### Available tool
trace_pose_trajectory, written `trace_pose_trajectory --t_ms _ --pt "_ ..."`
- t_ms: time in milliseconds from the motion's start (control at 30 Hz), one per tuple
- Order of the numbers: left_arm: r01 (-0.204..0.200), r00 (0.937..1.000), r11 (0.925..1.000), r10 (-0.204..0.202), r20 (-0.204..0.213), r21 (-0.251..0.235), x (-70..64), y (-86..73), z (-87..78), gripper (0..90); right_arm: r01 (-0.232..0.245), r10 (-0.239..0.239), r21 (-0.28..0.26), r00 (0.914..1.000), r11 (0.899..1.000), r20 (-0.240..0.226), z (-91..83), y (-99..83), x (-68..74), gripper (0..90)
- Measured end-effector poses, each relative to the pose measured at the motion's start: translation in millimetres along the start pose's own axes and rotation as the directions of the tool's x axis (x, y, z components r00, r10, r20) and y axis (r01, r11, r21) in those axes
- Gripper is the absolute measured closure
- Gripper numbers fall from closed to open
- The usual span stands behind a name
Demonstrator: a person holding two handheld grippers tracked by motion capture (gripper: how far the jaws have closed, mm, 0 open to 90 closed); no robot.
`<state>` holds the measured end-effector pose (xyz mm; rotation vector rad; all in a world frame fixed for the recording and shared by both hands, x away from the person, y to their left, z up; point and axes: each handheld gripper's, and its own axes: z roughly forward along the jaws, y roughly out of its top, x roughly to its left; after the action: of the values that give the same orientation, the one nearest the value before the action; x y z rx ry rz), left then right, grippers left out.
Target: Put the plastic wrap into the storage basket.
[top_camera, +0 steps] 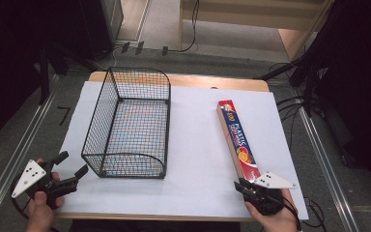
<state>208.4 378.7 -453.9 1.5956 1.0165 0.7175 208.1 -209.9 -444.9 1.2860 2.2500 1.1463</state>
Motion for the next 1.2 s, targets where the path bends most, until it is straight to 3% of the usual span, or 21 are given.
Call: trace_pose_trajectory --t_ms 33,67,167,233,300,400,467,533,567,733,800,900,933,1200 --pt "0.0 1.0 1.0 0.0 0.0 0.0 0.0 0.0 0.0 13.6 0.0 0.0 0.0 1.0 1.0 0.0 0.0 0.0 0.0 74.6" --pt "-0.001 1.0 1.0 0.001 0.0 0.001 -0.1 0.0 0.1 13.6 -0.064 0.065 0.022 0.9976 0.998 -0.024 0.6 0.8 -1.3 72.1" --pt "-0.001 1.0 1.0 0.001 0.0 0.0 -0.1 0.0 0.0 13.6 -0.054 0.054 0.006 0.9985 0.999 -0.005 1.1 4.9 0.3 66.0" --pt "0.0 1.0 1.0 0.0 0.001 0.0 0.0 0.0 -0.2 13.6 -0.032 0.032 -0.047 0.9994 0.998 -0.012 -2.7 12.7 2.2 58.4" --pt "0.0 1.0 1.0 0.0 0.001 -0.001 0.0 -0.1 -0.1 13.6 -0.007 0.009 -0.077 0.9998 0.997 0.019 -4.1 18.5 2.8 54.0" --pt "0.0 1.0 1.0 0.0 0.003 -0.001 0.1 -0.1 -0.2 13.6 -0.013 0.017 -0.096 0.9989 0.995 0.043 -3.9 24.1 0.9 51.3" --pt "0.002 1.0 1.0 -0.002 0.004 -0.002 0.3 -0.2 -0.4 13.6 -0.047 0.052 -0.079 0.9968 0.996 0.06 -0.4 35.1 -5.3 42.4" --pt "0.002 1.0 1.0 -0.002 0.004 -0.001 0.4 -0.1 -0.4 13.6 -0.042 0.048 -0.083 0.9964 0.996 0.07 0.5 37.7 -6.6 39.0" --pt "0.001 1.0 1.0 -0.001 0.004 -0.001 0.4 -0.1 -0.3 13.6 -0.018 0.028 -0.075 0.9912 0.997 0.129 3.7 45.4 -10.0 35.2" --pt "0.001 1.0 1.0 -0.001 0.004 0.0 0.4 -0.1 -0.3 13.6 -0.053 0.061 -0.046 0.9804 0.998 0.187 13.9 60.3 -23.9 26.4" --pt "0.001 1.0 1.0 -0.001 0.005 -0.001 0.4 -0.1 -0.2 13.6 -0.073 0.079 -0.035 0.9708 0.997 0.226 19.9 64.7 -32.7 25.7" --pt "0.0 1.0 1.0 0.0 0.006 0.0 0.4 -0.1 -0.2 13.6 -0.092 0.096 -0.026 0.969 0.995 0.228 25.6 68.3 -41.4 25.8" --pt "0.001 1.0 1.0 -0.001 0.007 -0.002 0.5 -0.2 -0.1 13.6 -0.104 0.101 0.002 0.9644 0.995 0.244 32.0 72.7 -48.7 27.1" --pt "0.002 0.9999 1.0 -0.002 0.01 -0.003 0.7 -0.2 0.0 13.6 -0.165 0.143 0.063 0.9524 0.984 0.269 47.6 93.1 -66.5 24.8"
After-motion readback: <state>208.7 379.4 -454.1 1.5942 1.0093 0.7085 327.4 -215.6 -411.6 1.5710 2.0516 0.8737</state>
